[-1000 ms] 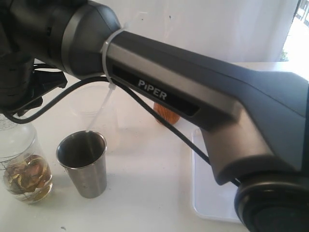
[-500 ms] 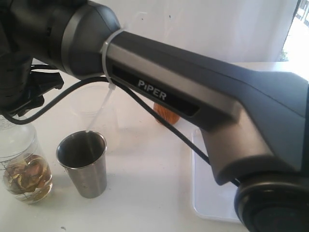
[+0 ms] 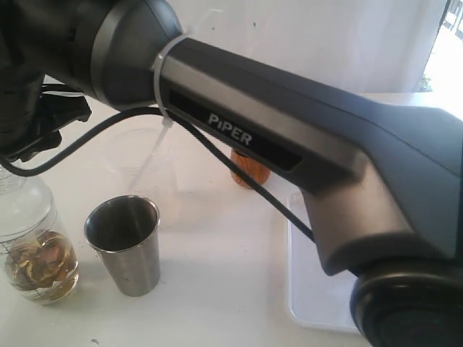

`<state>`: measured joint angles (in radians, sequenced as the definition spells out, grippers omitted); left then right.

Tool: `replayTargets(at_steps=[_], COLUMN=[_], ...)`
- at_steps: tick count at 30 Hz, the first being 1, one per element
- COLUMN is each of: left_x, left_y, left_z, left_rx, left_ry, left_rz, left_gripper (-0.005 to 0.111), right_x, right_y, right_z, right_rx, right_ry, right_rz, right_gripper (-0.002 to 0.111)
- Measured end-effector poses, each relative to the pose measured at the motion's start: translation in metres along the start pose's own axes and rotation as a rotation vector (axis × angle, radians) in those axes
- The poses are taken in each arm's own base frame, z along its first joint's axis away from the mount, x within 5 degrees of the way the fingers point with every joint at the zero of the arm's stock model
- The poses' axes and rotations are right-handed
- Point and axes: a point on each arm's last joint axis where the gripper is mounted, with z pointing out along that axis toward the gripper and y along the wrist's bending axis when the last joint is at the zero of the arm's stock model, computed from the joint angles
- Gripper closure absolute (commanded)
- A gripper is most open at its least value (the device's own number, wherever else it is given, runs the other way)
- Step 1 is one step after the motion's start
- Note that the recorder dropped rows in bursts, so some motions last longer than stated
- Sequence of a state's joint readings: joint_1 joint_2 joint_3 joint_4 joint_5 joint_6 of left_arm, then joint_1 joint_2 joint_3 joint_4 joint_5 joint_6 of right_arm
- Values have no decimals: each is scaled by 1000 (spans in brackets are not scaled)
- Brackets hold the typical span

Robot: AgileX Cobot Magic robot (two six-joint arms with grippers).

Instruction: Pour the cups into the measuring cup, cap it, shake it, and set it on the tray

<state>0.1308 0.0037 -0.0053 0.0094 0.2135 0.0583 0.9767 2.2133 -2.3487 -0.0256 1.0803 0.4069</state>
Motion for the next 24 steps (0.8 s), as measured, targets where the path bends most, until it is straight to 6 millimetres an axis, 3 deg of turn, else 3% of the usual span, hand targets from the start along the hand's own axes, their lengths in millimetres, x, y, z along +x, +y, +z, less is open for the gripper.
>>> replayTargets(at_steps=[4,6,8,11,16,24], left_x=[0,0,0,0,0,0], left_y=[0,0,0,0,0,0], left_z=[0,0,0,0,0,0], left_rx=[0,0,0,0,0,0], left_ry=[0,0,0,0,0,0], left_rz=[0,0,0,0,0,0], left_gripper=[107,107,107,107,107,107], right_x=[0,-2,-6,-11,-7,3], right_y=[-2,-2,-4,-6,-14,-14], right_z=[-2,-6,-16,-36,-43,-19], right_rx=[24,29,49,79,159,157], right_ry=[2,-11,-38,-73,-24,51], right_rz=[-11,-16,-21,-27,-40,-33], right_gripper=[49,56,73,108,108,108])
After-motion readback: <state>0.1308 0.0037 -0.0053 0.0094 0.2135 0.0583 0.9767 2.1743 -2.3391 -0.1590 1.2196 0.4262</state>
